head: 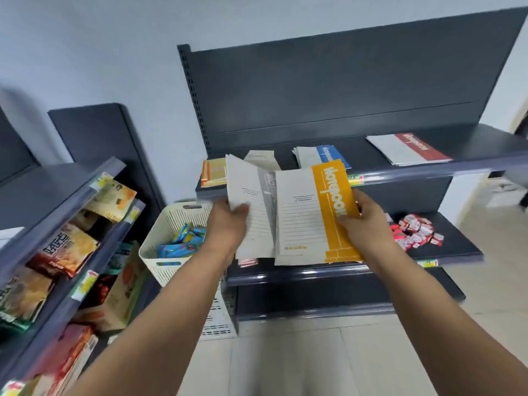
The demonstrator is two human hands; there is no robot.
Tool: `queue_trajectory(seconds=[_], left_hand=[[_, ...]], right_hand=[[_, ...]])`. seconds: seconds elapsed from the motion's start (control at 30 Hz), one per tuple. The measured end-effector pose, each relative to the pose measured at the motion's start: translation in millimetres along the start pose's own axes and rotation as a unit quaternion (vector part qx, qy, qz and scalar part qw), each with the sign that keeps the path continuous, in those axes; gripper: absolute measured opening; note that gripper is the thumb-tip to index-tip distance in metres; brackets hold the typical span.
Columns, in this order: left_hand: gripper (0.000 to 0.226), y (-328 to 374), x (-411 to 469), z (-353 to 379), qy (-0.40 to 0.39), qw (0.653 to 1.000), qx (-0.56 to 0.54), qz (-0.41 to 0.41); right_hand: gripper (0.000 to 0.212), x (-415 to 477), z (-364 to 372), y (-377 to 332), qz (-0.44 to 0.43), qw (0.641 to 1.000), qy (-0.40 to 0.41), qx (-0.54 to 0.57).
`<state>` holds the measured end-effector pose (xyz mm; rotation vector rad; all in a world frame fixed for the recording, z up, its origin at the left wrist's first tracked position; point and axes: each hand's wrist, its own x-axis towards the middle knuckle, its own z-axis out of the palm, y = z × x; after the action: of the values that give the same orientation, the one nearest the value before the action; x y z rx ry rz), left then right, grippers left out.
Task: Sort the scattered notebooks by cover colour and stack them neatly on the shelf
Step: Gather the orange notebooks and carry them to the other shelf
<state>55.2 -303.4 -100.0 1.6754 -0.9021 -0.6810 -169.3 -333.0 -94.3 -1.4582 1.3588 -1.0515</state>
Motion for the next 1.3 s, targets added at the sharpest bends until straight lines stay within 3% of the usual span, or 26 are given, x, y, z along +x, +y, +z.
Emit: queue_trajectory(seconds=[0.1,0.23,0.37,0.83,1.03,1.13,1.2,1.3], left_hand=[[0.023,10,8,36,-0.022,1.000,0.013,-0.002],[0.014,21,26,73,-0.026,1.000,0.003,0.000],[0.025,25,58,105,-0.043,0.999,0.002,0.000],[0.008,50,245,254,-0.050,0.998,-0.027,-0.026],[0.018,46,301,290,-0.072,0.995,-0.018,-0.073],[0.023,36,312,299,-0.060,0.994,0.088,-0.039],[0.031,28,314,302,-0.043,0.974,0.224,-0.001],[0.040,24,312,306,-0.042,0.938,0.343,0.016]], right_hand=[[0.038,18,-29,17,0.021,0.999,0.025,0.016],[0.040,41,-57,36,0.041,0.997,0.066,0.010],[0.041,74,-78,47,0.057,0.995,0.084,0.011],[0.058,282,-114,69,0.126,0.979,0.152,-0.043],[0.058,354,-119,78,0.141,0.976,0.154,-0.068],[0.057,386,-118,81,0.135,0.977,0.138,-0.085],[0.054,406,-117,82,0.123,0.977,0.117,-0.128],[0.049,434,-114,85,0.109,0.966,0.057,-0.229]])
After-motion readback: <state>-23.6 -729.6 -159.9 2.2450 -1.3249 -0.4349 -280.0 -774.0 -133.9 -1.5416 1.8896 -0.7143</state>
